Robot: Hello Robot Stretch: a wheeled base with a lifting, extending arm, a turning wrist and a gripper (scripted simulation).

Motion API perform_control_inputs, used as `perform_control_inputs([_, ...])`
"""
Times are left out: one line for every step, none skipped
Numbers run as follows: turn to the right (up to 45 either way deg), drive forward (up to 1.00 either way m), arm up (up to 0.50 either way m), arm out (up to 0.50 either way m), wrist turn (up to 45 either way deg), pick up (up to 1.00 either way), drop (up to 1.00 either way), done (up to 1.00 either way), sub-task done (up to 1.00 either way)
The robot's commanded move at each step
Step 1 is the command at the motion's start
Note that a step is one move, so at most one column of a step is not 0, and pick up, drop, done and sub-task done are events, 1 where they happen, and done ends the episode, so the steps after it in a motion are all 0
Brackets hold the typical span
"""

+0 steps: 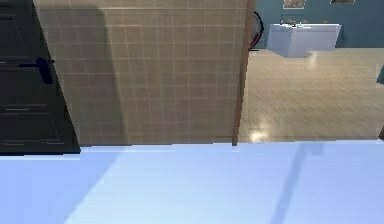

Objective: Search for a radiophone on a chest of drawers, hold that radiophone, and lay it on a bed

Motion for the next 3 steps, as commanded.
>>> perform_control_inputs([0.0,0.10,0.00,0.00,0.0,0.00,0.00,0.00,0.00])
perform_control_inputs([-45.0,0.00,0.00,0.00,0.0,0.00,0.00,0.00,0.00])
perform_control_inputs([-6.0,0.00,0.00,0.00,0.0,0.00,0.00,0.00,0.00])
